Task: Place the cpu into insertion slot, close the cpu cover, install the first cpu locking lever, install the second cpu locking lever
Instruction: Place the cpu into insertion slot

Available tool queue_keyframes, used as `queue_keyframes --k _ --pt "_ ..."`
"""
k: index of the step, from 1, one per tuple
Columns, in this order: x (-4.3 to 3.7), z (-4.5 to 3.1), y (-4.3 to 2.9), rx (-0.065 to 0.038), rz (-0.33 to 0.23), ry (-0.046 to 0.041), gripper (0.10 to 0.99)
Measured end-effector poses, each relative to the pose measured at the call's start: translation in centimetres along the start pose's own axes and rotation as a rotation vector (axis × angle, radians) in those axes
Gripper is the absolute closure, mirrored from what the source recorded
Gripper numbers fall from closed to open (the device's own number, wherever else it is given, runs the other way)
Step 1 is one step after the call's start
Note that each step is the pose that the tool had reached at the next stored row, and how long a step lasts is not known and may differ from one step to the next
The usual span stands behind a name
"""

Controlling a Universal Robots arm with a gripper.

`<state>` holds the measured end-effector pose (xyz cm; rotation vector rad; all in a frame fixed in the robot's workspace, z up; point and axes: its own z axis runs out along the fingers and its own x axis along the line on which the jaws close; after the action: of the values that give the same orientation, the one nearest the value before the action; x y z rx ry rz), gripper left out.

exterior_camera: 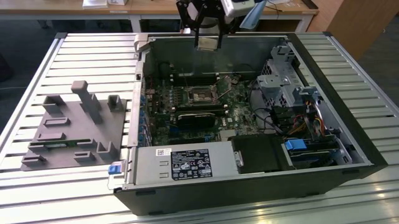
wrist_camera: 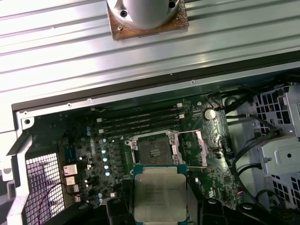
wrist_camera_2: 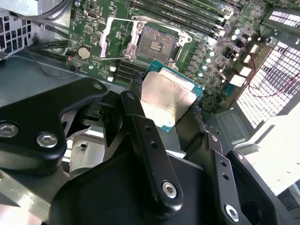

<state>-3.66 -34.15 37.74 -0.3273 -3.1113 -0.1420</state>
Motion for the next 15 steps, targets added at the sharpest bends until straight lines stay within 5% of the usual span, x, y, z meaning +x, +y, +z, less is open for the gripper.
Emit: queue_keyframes --k 15 --pt "0.00 0.02 0.00 -0.001 0.046 -0.0041 0.545"
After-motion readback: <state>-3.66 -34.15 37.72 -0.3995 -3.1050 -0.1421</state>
